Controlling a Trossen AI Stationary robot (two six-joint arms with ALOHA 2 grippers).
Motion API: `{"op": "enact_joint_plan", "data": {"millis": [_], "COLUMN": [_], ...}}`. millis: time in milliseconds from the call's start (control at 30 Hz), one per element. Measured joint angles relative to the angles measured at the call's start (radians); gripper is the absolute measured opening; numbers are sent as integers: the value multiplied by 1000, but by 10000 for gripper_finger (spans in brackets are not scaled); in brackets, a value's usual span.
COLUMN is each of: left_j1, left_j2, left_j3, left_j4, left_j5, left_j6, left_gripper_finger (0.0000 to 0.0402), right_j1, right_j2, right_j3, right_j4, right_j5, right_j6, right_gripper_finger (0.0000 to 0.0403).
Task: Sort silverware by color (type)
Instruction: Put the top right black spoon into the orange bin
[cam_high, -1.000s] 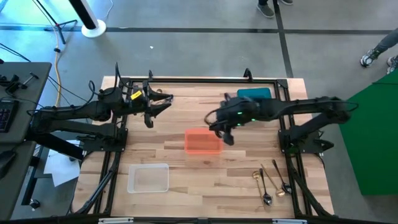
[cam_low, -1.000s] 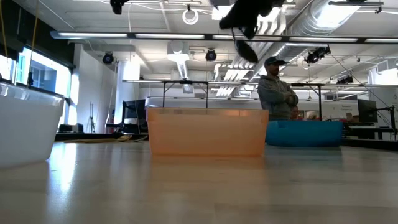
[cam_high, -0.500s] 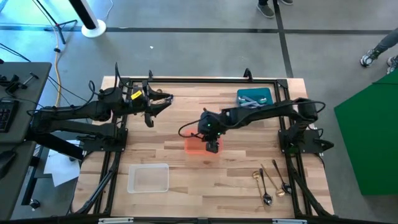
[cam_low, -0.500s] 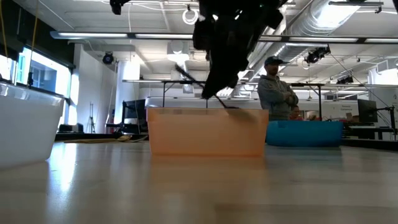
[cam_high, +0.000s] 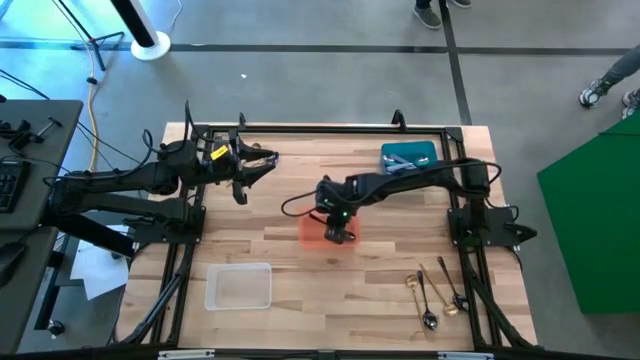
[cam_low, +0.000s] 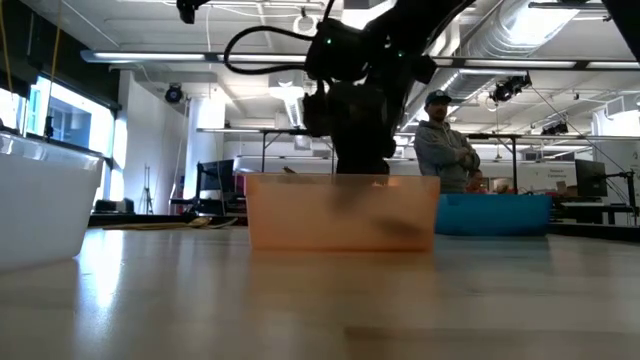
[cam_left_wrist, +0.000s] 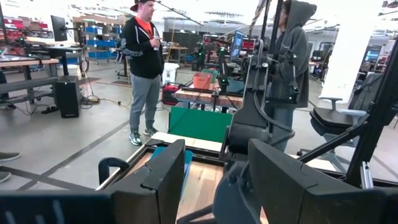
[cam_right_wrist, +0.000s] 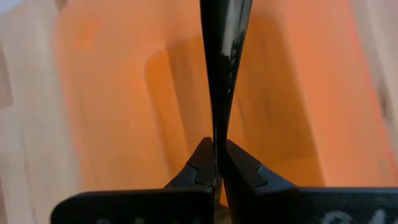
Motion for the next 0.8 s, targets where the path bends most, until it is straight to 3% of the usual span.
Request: {"op": "enact_joint_plan", "data": {"millis": [800], "left_j1": [0], "left_j2": [0], "left_j3": [0], "left_j4": [0], "left_j5": [-1], "left_j6": [0], "left_gripper_finger": [166], "right_j1": [-17], "right_j2": [80], "right_j3": [2], "right_j4": [7], "right_j5": [35], "right_j6": [44], "right_gripper_finger": [6]}}
